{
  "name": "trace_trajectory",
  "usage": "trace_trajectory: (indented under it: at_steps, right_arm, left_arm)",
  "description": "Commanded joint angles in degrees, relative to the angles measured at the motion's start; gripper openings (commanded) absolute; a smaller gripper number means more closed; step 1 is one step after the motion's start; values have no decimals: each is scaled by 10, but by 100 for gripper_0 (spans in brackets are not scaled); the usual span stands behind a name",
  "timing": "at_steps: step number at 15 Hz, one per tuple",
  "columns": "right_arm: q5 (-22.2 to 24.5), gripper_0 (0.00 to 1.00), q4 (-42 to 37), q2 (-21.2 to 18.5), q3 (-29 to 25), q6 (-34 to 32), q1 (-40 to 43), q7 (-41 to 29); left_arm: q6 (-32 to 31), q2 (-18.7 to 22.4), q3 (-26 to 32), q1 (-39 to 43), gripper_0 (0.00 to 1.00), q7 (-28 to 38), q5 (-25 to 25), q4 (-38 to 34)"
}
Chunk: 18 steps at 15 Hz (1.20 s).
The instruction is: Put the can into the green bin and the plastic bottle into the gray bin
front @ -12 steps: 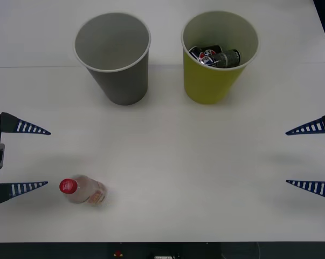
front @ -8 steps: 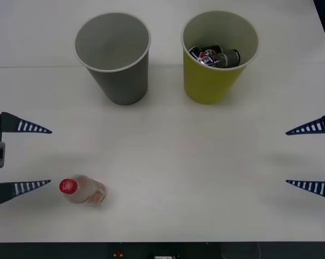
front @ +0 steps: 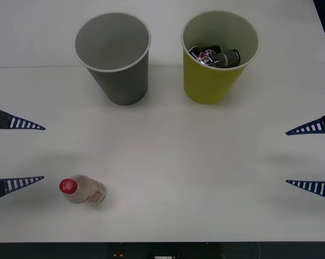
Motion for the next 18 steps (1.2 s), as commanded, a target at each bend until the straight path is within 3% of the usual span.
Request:
trace_trajectory:
  at_steps: [1, 5, 12, 18]
  right_arm:
    - [0, 100, 0, 0, 0, 0, 0, 0]
    - [0, 100, 0, 0, 0, 0, 0, 0]
    - [0, 100, 0, 0, 0, 0, 0, 0]
    - [0, 100, 0, 0, 0, 0, 0, 0]
  left_arm:
    - [-36, 14, 0, -12, 100, -43, 26, 46]
    - [-122, 13, -17, -52, 100, -68, 49, 128]
    - [-146, 13, -156, -125, 100, -196, 137, 269]
    - [-176, 13, -264, -195, 100, -224, 197, 378]
